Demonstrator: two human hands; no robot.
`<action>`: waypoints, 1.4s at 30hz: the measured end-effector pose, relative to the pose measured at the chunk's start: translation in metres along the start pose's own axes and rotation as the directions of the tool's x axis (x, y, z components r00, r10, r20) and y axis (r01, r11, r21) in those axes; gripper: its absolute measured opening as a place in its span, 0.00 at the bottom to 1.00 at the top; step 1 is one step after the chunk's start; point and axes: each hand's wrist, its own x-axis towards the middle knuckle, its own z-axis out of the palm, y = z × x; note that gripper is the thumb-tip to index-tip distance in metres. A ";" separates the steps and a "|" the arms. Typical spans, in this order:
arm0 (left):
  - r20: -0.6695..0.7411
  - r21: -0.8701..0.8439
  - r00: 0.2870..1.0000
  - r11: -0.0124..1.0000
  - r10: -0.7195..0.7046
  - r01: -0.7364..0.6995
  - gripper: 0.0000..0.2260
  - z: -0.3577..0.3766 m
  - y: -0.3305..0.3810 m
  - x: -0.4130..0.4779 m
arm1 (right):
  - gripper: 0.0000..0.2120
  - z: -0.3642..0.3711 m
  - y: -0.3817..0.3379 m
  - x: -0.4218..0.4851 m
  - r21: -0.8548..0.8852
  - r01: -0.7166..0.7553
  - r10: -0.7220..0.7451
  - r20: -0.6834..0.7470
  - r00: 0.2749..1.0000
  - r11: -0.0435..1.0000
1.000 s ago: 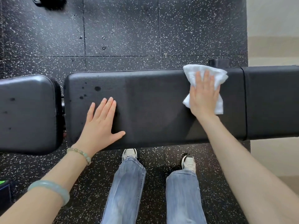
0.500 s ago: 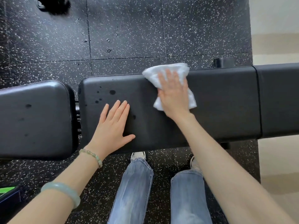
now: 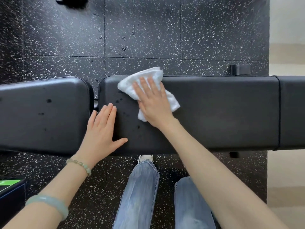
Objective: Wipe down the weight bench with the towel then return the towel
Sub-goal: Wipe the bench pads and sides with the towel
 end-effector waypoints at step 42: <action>0.148 0.005 0.962 0.973 -0.231 0.232 0.57 0.003 0.012 -0.023 | 0.26 0.015 0.009 -0.060 -0.048 0.055 -0.057 -0.035 0.998 0.997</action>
